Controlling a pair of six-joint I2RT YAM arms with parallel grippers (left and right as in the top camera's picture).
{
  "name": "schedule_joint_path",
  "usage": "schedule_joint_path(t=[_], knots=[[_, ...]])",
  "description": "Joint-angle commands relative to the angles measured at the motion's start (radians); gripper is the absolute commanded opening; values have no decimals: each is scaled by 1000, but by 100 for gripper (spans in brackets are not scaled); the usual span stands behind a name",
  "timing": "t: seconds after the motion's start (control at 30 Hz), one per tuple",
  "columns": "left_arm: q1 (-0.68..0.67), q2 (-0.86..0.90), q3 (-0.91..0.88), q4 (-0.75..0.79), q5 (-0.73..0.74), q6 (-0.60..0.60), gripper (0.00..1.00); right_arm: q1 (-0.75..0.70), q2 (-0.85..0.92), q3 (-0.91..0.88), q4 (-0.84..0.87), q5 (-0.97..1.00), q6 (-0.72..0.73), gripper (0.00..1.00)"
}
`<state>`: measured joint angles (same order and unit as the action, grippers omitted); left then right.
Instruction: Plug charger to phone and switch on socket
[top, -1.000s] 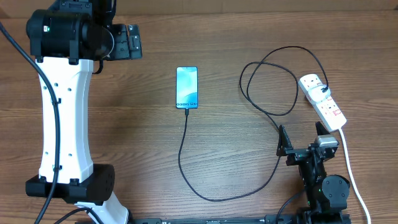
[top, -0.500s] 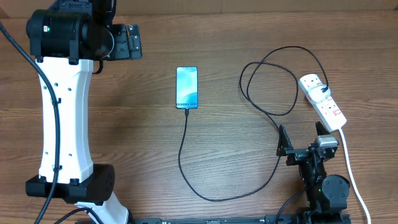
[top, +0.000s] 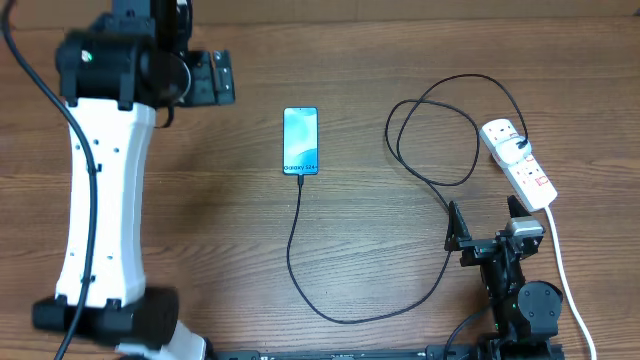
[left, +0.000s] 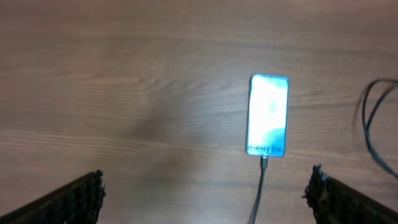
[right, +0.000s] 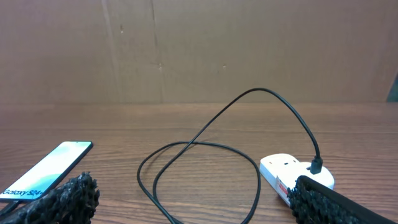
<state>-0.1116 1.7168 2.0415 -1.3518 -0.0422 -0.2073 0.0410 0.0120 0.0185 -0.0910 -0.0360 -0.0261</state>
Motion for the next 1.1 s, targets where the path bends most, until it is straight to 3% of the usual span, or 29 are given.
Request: schedule_joint_path(t=[0.0, 0.23, 0.4, 0.77, 1.07], knots=[[-6, -147, -218, 108, 35, -10, 99, 5, -9, -10, 7, 13, -5, 100], [-5, -387, -578, 249, -26, -5, 100, 5, -9, -10, 7, 12, -5, 100], [-5, -546, -765, 357, 17, 82, 100, 5, -9, -10, 7, 12, -5, 100], [53, -1017, -1358, 837, 208, 187, 100, 5, -9, -10, 7, 12, -5, 100], [179, -1262, -1640, 920, 332, 185, 100, 5, -9, -10, 7, 12, -5, 100]])
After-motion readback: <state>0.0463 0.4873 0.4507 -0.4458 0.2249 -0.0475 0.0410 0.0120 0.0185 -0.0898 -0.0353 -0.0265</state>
